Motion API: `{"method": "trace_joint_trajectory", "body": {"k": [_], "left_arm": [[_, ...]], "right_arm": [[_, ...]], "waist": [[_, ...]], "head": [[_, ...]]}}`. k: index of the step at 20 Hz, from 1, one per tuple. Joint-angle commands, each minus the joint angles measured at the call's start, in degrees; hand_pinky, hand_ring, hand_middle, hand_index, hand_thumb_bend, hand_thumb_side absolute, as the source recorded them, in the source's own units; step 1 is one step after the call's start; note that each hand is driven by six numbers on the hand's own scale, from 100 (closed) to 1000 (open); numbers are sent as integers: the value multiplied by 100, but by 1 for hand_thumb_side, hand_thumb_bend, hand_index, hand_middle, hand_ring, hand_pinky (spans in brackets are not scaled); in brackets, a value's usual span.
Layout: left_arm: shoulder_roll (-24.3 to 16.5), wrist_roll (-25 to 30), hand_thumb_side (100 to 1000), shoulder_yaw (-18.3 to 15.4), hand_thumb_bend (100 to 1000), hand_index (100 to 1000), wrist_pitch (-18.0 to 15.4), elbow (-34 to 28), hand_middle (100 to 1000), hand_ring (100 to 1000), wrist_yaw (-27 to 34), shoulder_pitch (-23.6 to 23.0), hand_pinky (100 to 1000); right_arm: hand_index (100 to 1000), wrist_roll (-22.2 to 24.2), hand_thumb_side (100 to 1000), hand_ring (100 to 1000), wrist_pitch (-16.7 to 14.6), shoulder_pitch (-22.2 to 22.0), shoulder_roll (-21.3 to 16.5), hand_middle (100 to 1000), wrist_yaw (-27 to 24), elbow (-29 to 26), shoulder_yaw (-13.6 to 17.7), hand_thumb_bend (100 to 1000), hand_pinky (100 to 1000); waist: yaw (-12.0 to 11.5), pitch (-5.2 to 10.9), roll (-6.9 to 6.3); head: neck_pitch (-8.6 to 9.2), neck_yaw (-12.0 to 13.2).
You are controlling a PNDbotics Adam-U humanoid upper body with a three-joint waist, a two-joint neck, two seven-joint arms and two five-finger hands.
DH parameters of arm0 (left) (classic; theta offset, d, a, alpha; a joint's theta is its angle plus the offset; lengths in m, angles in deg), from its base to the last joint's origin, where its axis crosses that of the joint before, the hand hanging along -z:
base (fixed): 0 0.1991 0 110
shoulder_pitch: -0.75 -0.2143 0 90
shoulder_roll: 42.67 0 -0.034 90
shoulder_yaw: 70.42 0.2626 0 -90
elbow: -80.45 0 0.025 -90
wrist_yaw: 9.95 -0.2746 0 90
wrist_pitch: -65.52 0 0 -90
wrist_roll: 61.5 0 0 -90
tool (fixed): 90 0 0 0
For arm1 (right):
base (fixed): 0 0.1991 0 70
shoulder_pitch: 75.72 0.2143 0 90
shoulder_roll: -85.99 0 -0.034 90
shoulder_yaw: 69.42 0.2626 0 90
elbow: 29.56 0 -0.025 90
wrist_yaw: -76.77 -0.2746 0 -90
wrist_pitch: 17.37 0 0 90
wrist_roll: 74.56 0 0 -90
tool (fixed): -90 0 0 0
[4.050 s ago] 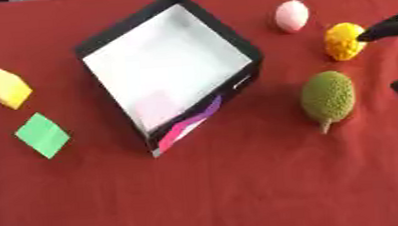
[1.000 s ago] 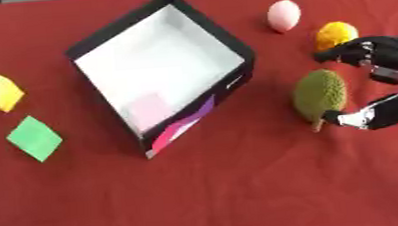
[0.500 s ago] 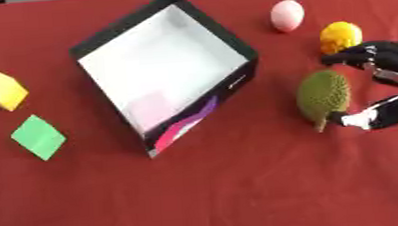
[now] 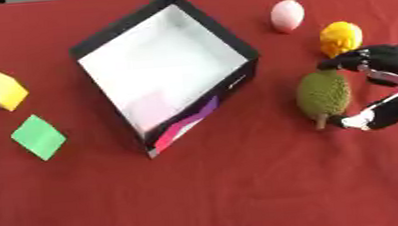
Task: Pick up objects on the table and place them in the box.
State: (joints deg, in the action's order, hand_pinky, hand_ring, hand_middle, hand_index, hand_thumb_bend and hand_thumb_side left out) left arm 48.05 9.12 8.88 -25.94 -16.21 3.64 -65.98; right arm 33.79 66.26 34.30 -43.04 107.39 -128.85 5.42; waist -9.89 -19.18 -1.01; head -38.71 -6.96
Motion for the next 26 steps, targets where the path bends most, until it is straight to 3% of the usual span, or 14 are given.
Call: {"method": "trace_joint_trajectory", "body": {"k": [1, 10, 13, 20, 26], "left_arm": [[-140, 17, 724, 7, 100, 726, 3, -66, 680, 856, -7, 88, 688], [-115, 60, 719, 50, 100, 724, 24, -65, 682, 857, -11, 113, 687], [-110, 65, 721, 55, 100, 723, 34, -59, 681, 858, -15, 118, 688], [-100, 87, 721, 72, 100, 723, 58, -56, 682, 859, -26, 133, 688], [-103, 101, 720, 74, 100, 723, 75, -60, 683, 860, -35, 133, 689]], "right_arm": [[964, 70, 541, 829, -36, 106, -73, 789, -90, 91, 50, 451, 918], [945, 63, 497, 772, -155, 232, 48, 748, -66, 464, 52, 416, 872], [928, 62, 441, 731, -156, 267, 89, 702, -167, 524, 34, 369, 847], [782, -112, 265, 571, -145, 342, 115, 537, -476, 515, 32, 308, 781], [718, -627, 170, 468, -185, 378, 126, 449, -888, 416, 78, 319, 726]], "waist": [[-13, 90, -8], [-50, 79, -7], [-58, 72, -7], [-77, 70, -1], [-76, 83, 10]], "head": [[13, -15], [51, -64], [44, -72], [35, -68], [26, -41]]}}
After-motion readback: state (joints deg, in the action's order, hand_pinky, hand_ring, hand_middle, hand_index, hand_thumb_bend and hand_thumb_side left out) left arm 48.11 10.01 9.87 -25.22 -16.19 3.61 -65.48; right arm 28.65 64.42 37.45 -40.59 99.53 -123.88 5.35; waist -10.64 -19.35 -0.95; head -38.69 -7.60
